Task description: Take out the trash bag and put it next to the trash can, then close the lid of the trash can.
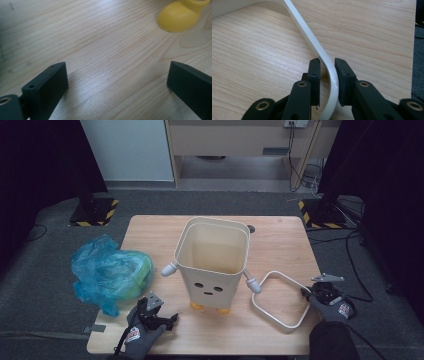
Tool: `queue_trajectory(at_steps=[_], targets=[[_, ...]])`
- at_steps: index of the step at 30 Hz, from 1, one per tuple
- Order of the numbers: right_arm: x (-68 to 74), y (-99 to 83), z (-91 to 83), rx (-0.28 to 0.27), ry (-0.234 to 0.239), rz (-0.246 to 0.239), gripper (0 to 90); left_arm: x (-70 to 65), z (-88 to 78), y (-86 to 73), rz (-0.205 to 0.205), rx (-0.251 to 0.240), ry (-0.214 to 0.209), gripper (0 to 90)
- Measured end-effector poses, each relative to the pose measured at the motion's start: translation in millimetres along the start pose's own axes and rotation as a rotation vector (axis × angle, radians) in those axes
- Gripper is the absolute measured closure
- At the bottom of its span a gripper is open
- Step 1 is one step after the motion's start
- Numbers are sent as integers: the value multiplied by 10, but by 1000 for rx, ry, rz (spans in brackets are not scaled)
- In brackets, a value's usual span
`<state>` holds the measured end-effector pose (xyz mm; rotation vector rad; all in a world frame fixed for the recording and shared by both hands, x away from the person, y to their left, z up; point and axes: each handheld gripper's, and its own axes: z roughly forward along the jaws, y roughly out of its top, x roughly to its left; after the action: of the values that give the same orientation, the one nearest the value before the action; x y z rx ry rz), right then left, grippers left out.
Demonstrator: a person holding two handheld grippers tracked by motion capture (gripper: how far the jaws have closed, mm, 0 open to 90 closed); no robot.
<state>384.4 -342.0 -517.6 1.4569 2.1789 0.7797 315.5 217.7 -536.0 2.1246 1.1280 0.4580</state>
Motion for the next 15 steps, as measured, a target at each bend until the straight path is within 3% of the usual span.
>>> queue_trajectory(at_steps=[7, 15], targets=[[0, 11, 20, 5, -11, -30, 789, -13, 7, 3, 1, 6, 0, 0], [37, 27, 24, 15, -22, -30, 808, -15, 9, 4, 4, 4, -1, 0]])
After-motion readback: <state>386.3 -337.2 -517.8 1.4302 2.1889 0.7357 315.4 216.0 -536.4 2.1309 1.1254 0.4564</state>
